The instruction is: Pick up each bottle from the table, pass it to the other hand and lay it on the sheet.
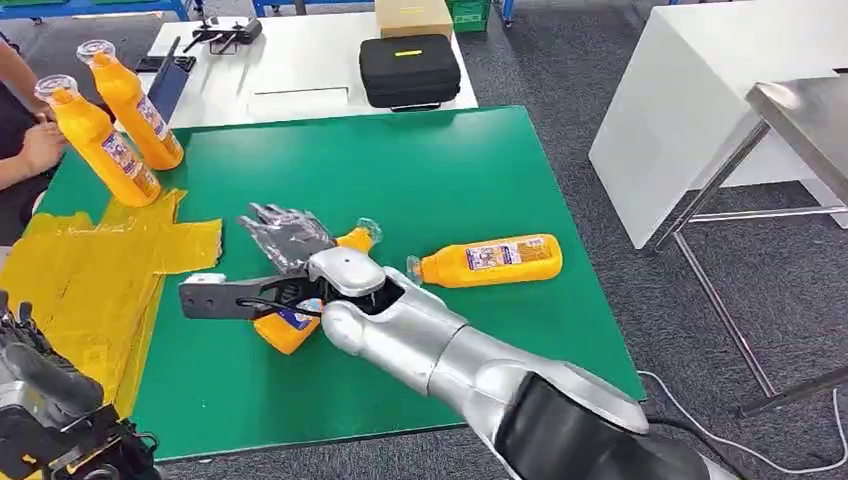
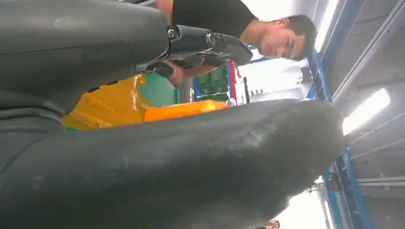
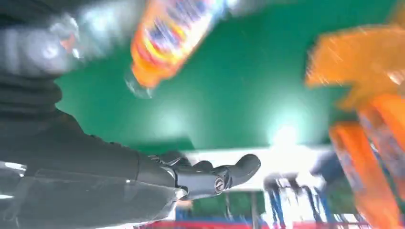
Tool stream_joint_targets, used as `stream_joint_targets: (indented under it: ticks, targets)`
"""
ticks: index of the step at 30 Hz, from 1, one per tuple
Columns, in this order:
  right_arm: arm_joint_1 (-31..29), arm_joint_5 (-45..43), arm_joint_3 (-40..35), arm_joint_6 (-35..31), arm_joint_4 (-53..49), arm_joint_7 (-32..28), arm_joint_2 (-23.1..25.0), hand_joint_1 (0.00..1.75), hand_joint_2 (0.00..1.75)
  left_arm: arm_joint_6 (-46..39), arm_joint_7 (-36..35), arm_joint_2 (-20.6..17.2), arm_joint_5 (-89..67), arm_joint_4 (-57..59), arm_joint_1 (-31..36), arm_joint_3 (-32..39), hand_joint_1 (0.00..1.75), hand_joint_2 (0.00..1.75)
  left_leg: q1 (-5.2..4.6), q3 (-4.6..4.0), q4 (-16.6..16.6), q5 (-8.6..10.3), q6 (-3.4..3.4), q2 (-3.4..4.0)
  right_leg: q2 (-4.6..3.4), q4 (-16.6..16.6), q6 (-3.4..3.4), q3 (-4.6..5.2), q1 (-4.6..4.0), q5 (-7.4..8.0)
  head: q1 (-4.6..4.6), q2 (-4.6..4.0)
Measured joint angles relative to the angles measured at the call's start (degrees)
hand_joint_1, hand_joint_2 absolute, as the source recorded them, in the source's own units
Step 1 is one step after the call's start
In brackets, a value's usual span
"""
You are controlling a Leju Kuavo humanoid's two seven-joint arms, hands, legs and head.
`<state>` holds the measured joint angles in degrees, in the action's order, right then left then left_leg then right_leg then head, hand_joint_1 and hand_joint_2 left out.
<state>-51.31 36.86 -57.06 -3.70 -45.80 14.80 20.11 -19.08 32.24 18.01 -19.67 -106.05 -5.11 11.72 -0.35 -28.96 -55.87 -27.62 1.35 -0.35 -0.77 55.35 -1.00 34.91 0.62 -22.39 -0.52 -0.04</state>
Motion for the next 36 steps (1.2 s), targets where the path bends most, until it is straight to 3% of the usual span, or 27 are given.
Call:
stream_joint_targets:
  ticks: [1,2,6,12,23,29,32,36]
  targets:
    - [0.41,1.84,2.03,0.72,-1.47,-0.35,0.0,0.0,0.0,0.17,0.0,0.0,0.32,-0.35,-0.08,0.33,0.0,0.0,-0.01,0.0,0.0,0.0,0.0,0.01,0.0,0.0,0.0,0.0,0.0,0.0,0.0,0.0]
    - [0.83,3.28,3.81,1.2,-2.56,-0.68,0.0,0.0,1.75,0.57,-0.02,0.0,0.46,-0.63,-0.11,0.63,0.0,0.0,-0.02,-0.01,0.0,-0.01,0.01,0.02,0.0,-0.01,0.0,0.0,0.01,0.0,0.02,0.0]
    - [2.14,6.09,8.32,1.07,-3.97,-1.97,0.0,0.0,1.75,1.16,0.35,0.0,1.31,-1.44,-0.36,1.49,0.0,0.0,-0.05,-0.01,0.0,-0.01,0.02,0.02,0.0,-0.03,0.0,0.0,0.03,0.0,0.0,0.0]
    - [1.53,4.69,8.25,-1.83,1.31,0.59,-0.07,0.0,1.75,1.88,0.76,0.0,2.49,-1.47,-0.53,2.06,0.0,0.0,-0.04,-0.01,0.0,-0.01,0.02,0.03,0.0,-0.02,0.0,0.0,0.03,0.0,0.0,0.0]
    - [0.46,24.44,13.11,-5.92,11.95,2.95,-0.9,0.0,1.75,2.34,2.8,-0.02,5.93,-2.23,-4.54,3.76,0.0,0.0,-0.05,-0.03,0.0,-0.02,0.02,0.03,-0.01,-0.03,0.0,0.08,0.01,0.0,0.0,0.0]
    - [3.09,29.87,21.15,-4.56,11.11,0.14,-7.09,0.0,1.75,3.3,4.31,-0.28,8.9,-2.14,-6.6,4.79,0.0,0.0,-0.14,0.09,-0.03,-0.04,0.06,0.02,0.01,-0.12,-0.02,0.0,0.04,0.01,-0.09,0.0]
    - [8.27,32.65,27.76,-1.74,6.13,-6.52,-13.19,0.0,1.75,3.96,5.53,-0.9,10.95,-1.55,-7.47,5.29,0.0,0.0,-0.12,-0.05,-0.03,-0.01,0.12,-0.69,0.6,-0.16,-0.05,-0.14,0.02,-0.02,0.0,0.0]
    - [14.63,36.69,35.45,-0.41,0.14,-7.72,-18.21,0.0,1.75,4.88,5.81,-1.49,11.52,-0.61,-7.85,6.08,0.0,0.0,-0.14,-0.08,-0.03,-0.12,0.32,-0.44,0.47,-0.21,-0.07,-0.02,0.09,-0.01,-0.04,0.0]
